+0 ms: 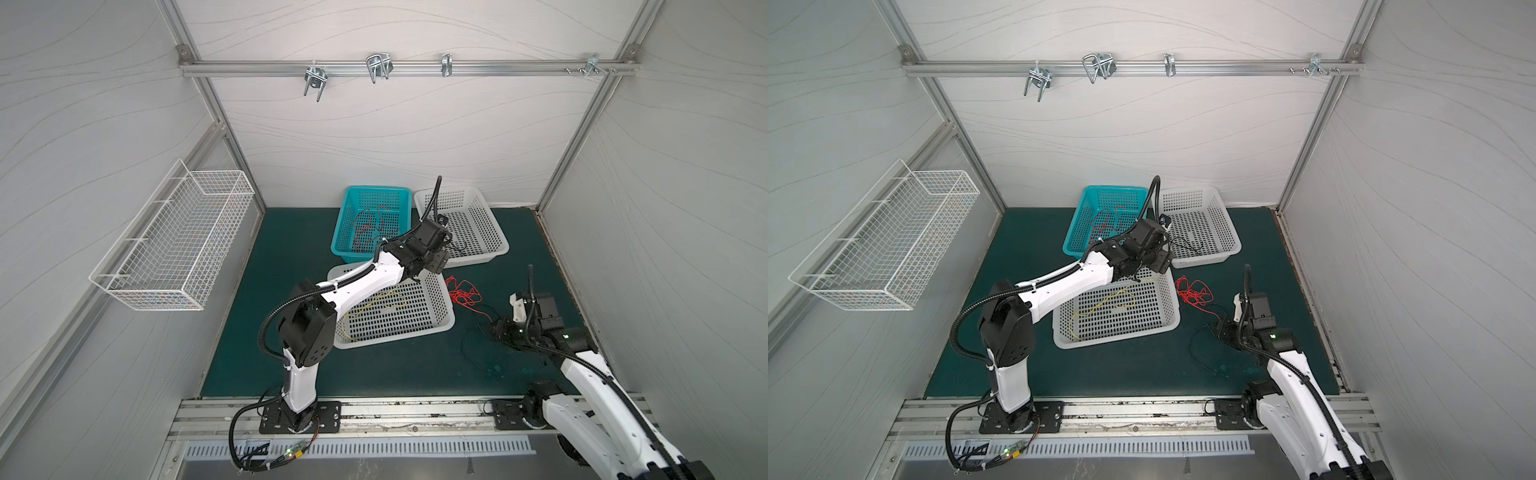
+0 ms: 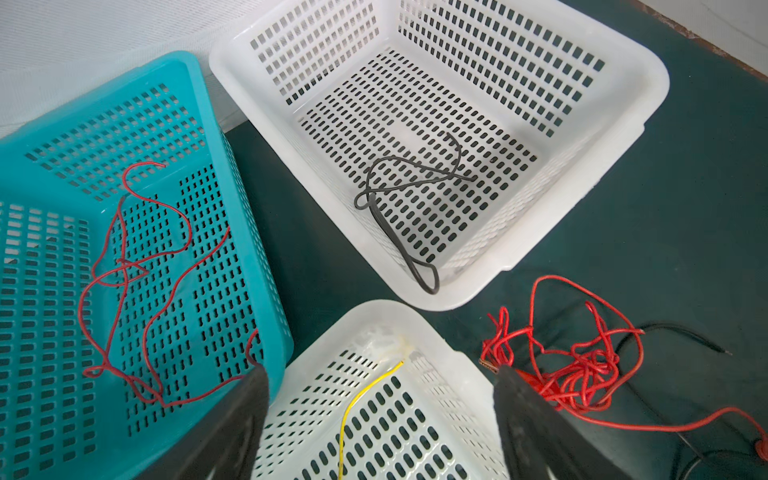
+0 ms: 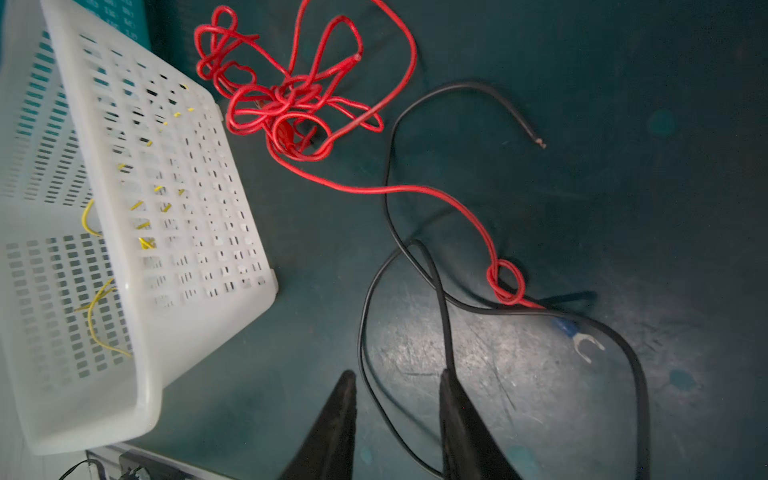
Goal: Untangle the cables
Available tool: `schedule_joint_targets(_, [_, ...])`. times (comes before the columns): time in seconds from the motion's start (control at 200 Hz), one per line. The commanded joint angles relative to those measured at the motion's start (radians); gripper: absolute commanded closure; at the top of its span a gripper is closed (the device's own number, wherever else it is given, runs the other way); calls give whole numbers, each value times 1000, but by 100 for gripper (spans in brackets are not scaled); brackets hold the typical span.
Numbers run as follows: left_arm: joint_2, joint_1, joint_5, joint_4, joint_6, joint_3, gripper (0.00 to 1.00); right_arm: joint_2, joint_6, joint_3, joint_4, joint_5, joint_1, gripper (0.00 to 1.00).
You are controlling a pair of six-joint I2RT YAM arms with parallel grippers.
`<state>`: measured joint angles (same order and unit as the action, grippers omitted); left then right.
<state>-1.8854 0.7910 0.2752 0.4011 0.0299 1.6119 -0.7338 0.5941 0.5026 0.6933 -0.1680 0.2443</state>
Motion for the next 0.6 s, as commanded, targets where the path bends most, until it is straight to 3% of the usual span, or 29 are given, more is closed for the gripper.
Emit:
schedule_joint_targets(0.0, [33, 2, -16, -61, -10, -7, 14, 13, 40, 9, 56, 80, 18, 65])
schedule_joint_targets(0.375, [47, 1, -23, -85, -12, -44, 14, 28, 32, 63, -46, 48, 21, 64])
schedule_joint_targets(0.595, [57, -7, -36, -100, -1, -71, 14, -41, 8, 131, 83, 181, 20, 65])
